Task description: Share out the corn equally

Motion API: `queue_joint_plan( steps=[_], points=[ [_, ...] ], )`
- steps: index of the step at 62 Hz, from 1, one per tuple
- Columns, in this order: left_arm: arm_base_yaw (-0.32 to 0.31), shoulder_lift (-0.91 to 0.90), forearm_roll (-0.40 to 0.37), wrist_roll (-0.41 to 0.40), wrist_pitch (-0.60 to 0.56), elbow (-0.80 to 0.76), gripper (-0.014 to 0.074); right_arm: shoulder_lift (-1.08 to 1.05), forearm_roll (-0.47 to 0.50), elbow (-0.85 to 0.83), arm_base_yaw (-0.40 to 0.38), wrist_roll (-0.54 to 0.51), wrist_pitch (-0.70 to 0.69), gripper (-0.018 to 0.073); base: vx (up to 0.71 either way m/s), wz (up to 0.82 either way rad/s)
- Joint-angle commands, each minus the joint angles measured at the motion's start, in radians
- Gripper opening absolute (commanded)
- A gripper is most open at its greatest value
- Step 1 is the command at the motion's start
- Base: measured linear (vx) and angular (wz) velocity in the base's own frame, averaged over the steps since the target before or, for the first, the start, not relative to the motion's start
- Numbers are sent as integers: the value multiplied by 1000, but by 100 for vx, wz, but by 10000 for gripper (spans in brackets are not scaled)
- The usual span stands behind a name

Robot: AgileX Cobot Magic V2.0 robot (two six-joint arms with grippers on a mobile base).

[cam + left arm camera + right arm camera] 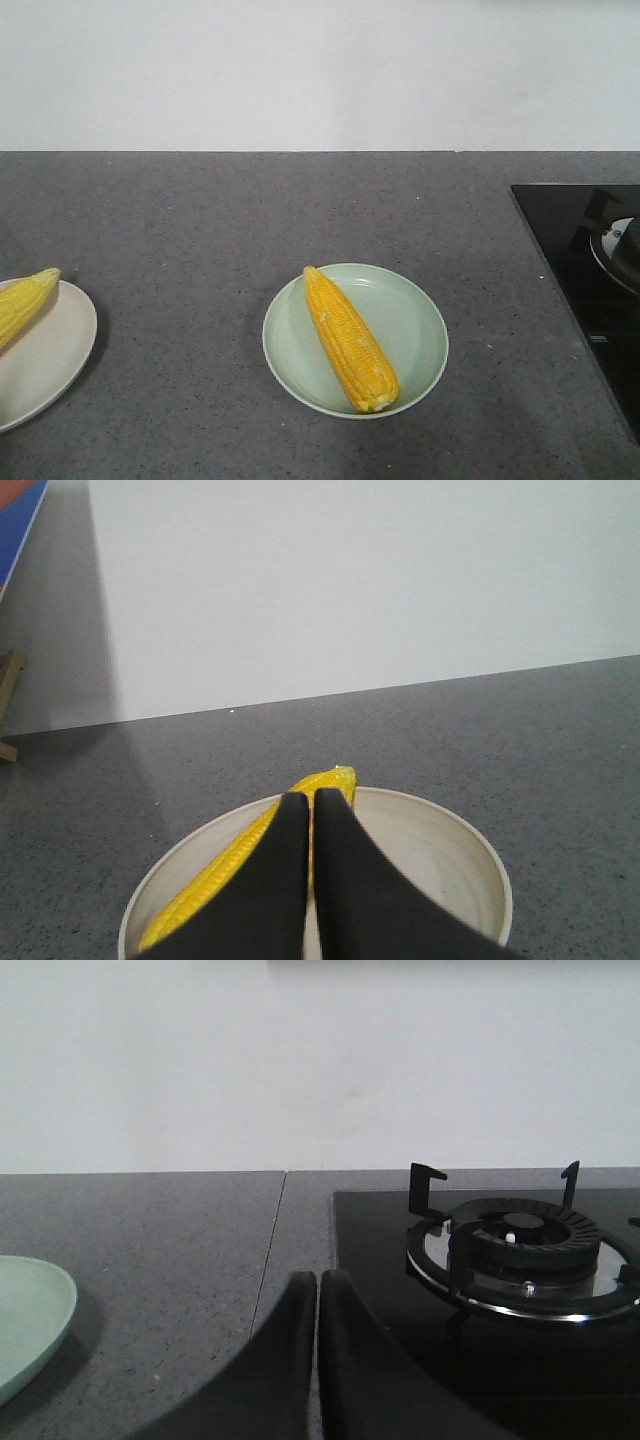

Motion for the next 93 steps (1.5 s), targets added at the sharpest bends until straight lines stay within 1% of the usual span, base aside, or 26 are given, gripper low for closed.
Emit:
queue_joint_plan(
  steps=[1,7,14,93],
  points=[
    [2,-16,-9,-7,-79,3,-7,-2,-11,8,-16,-19,-118,-4,0,0],
    [2,-16,-9,-7,-79,3,-7,-4,-11,8,-15,-45,-161,-4,0,0],
    [2,-16,-9,-7,-79,3,-7,-4,-11,8,-15,-79,-179,-4,0,0],
    [2,-16,-9,-7,-79,3,-7,-4,-11,8,-15,-73,-190,-4,0,0]
  ],
)
